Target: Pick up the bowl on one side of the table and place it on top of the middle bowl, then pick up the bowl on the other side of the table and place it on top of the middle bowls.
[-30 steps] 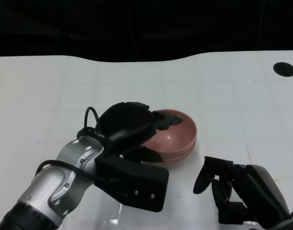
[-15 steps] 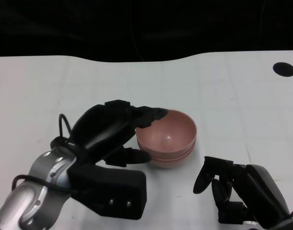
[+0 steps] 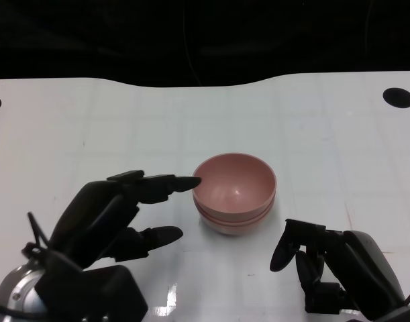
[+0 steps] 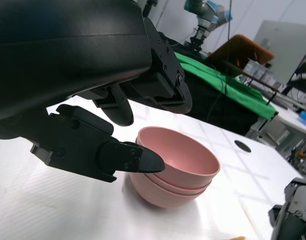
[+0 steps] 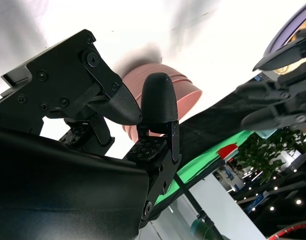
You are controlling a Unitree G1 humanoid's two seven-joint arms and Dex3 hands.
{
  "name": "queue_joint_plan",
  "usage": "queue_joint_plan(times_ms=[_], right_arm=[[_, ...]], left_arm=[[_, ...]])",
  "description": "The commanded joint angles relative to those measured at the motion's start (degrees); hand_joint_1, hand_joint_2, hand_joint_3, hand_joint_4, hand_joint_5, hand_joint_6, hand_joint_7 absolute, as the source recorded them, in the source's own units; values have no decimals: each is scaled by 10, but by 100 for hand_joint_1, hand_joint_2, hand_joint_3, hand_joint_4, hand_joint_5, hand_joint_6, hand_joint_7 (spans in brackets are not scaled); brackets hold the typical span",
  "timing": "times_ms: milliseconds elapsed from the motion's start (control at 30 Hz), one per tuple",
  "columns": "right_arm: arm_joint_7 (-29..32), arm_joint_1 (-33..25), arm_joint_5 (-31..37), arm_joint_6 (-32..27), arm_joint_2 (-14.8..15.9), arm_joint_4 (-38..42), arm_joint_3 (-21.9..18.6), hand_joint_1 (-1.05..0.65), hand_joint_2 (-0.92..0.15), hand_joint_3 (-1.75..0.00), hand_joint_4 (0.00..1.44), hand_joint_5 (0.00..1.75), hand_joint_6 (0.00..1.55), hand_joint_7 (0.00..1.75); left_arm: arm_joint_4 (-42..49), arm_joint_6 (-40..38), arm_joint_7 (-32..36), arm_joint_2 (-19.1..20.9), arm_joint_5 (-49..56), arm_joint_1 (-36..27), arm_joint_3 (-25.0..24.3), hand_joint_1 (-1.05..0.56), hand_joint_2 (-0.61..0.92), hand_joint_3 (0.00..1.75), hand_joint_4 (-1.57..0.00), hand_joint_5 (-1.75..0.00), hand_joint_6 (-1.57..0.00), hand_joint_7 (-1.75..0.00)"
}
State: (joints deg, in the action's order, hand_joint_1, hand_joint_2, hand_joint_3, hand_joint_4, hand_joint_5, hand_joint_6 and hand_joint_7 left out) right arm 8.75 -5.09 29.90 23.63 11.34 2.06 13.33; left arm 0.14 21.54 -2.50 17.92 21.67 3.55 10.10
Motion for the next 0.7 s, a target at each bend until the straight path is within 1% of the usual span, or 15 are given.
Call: queue_joint_plan(times_ms=[33, 100, 167, 300, 333, 367, 433, 500, 600, 700], right_arm=[[0, -2, -8, -2, 2, -2, -5, -14, -20, -150, 89, 175, 81, 143], [-3, -4, -10, -3, 3, -6, -5, -14, -20, -150, 89, 175, 81, 143], [-3, -4, -12, 0, 4, -4, -6, -14, -20, -150, 89, 175, 81, 143], [-4, -4, -15, 1, 6, -3, -8, -14, -20, -150, 89, 175, 81, 142], [-6, -5, -16, 1, 7, -3, -9, -14, -20, -150, 89, 175, 81, 142], [-7, -5, -17, 0, 8, -5, -9, -14, -20, -150, 89, 175, 81, 142], [-10, -7, -20, 0, 9, -7, -11, -13, -20, -150, 89, 175, 81, 142], [-9, -8, -26, 6, 11, -4, -13, -13, -20, -150, 89, 175, 81, 142], [-11, -9, -31, 10, 13, -3, -14, -12, -20, -150, 89, 175, 81, 141], [-18, -12, -36, 8, 16, -7, -16, -12, -21, -151, 89, 175, 82, 141]], left_arm=[[-12, 4, -2, -15, -53, -35, -22, -24, 92, 23, -47, -119, -77, -35], [-19, 1, -3, -22, -68, -54, -28, -21, 92, 23, -46, -133, -63, -74], [-26, -2, -3, -29, -80, -68, -33, -19, 91, 24, -48, -138, -60, -88], [-35, -10, -2, -51, -111, -89, -40, -16, 88, 28, -53, -142, -62, -98], [-36, -14, -5, -57, -122, -94, -42, -13, 84, 39, -56, -142, -63, -101], [-39, -20, -7, -64, -134, -99, -44, -11, 73, 63, -58, -143, -64, -104], [-43, -31, -11, -73, -150, -105, -47, -8, 61, 91, -63, -145, -65, -108], [-41, -35, -15, -77, -160, -110, -50, -6, 57, 103, -67, -148, -67, -114], [-37, -47, -25, -85, -187, -116, -54, -7, 60, 102, -71, -150, -68, -122], [-32, -64, -49, -92, -230, -118, -57, -7, 66, 103, -72, -157, -69, -130]])
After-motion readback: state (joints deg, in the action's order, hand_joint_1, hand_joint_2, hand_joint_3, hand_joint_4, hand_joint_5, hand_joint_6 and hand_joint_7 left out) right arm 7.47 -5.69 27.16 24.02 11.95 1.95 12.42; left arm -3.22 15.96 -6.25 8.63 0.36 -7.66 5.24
